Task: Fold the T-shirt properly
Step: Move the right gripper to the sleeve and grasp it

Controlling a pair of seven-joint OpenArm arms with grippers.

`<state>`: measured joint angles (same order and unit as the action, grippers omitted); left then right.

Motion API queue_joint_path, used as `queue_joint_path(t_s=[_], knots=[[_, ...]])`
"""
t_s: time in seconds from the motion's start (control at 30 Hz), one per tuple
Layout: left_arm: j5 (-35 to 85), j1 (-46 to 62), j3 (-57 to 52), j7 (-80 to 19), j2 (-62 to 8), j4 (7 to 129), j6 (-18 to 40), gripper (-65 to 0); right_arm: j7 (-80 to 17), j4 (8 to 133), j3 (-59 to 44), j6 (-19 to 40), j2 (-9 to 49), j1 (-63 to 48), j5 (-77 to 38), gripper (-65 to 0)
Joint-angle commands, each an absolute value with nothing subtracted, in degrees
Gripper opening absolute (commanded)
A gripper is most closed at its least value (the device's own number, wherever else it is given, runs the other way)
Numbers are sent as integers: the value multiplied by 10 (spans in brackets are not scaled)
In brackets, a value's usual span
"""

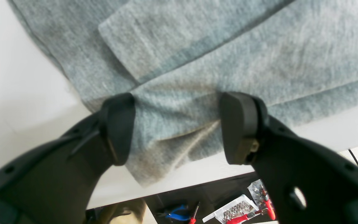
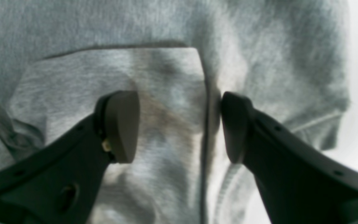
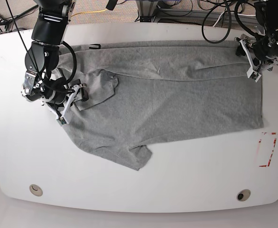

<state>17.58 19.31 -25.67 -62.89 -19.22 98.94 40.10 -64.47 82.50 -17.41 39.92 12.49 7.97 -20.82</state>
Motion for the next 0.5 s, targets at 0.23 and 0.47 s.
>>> queue_joint_path(t_s=[0.23,0.47], knots=[[176,191,-261,-622,-201,997,400,-247,-595,785,-172,400,121,96,-218,-289],[176,190,-261,-622,-201,996,400,-247,-592,777,-172,400,124,102,-221,-588]])
